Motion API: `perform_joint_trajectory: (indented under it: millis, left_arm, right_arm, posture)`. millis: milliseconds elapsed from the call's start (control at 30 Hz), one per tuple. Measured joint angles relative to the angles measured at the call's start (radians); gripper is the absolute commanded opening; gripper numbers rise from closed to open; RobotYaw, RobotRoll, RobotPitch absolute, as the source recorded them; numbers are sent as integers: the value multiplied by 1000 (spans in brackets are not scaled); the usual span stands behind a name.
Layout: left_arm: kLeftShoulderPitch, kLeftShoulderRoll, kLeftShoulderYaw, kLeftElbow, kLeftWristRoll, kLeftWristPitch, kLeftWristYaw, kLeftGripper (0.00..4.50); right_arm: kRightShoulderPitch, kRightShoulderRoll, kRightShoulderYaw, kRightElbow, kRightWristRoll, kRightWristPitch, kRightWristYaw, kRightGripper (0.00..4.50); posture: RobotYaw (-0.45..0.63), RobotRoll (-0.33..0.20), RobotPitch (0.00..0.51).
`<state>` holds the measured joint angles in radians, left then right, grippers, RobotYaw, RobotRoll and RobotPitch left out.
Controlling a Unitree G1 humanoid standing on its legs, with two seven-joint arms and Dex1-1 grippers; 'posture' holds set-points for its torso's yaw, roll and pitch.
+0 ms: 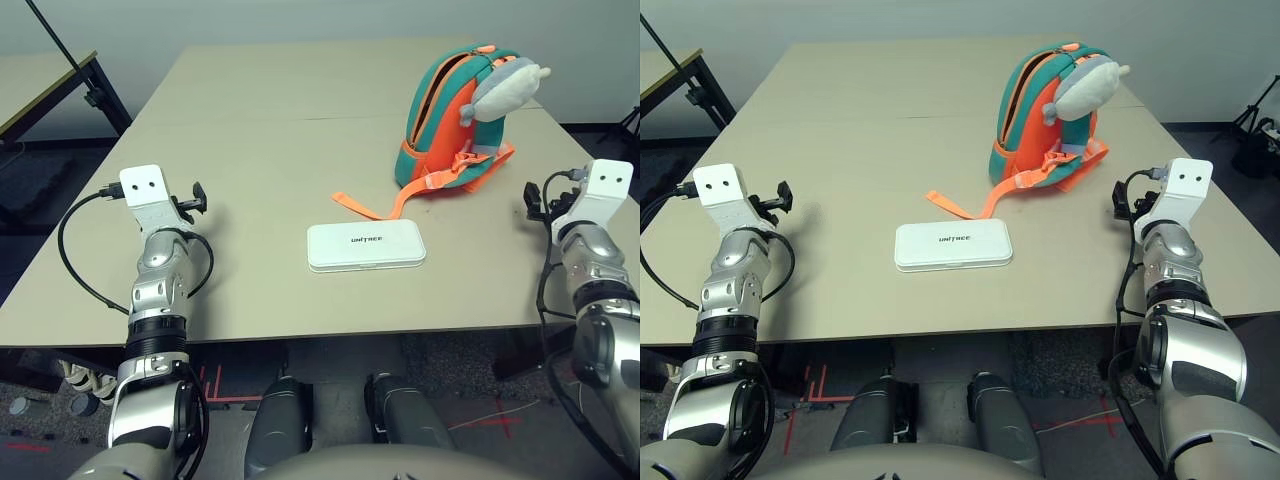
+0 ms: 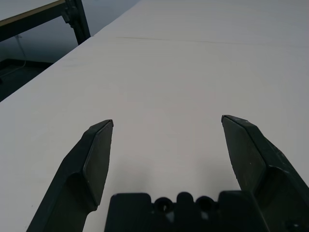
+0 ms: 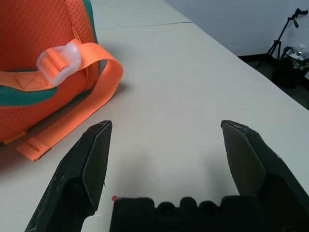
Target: Put the pencil case into the backpack and zip it.
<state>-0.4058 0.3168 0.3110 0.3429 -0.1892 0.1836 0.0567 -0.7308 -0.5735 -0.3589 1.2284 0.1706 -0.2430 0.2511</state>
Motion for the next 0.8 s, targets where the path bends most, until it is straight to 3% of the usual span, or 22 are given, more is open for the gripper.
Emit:
perform_joint_trajectory:
  millis: [233, 467, 633, 800]
  left_arm:
    - [6, 25, 5, -13, -35, -29, -137, 4500]
    - [-12, 145, 3, 12, -109, -24, -406, 4500]
    - [-17, 258, 5, 22, -248, 194, -672, 4500]
    - [-59, 361, -14, 22, -381, 531, -864, 4500]
  right_arm:
    - [0, 9, 1, -6, 1, -10, 24, 4456]
    - [42, 2, 11, -115, 13, 10, 171, 4456]
    - [203, -58, 62, -406, 51, 160, 412, 4456]
    - [376, -164, 116, -805, 103, 403, 590, 4456]
  posture:
    - [0, 0, 47]
    - [-49, 0, 35]
    - [-79, 0, 31]
    - [-105, 0, 34]
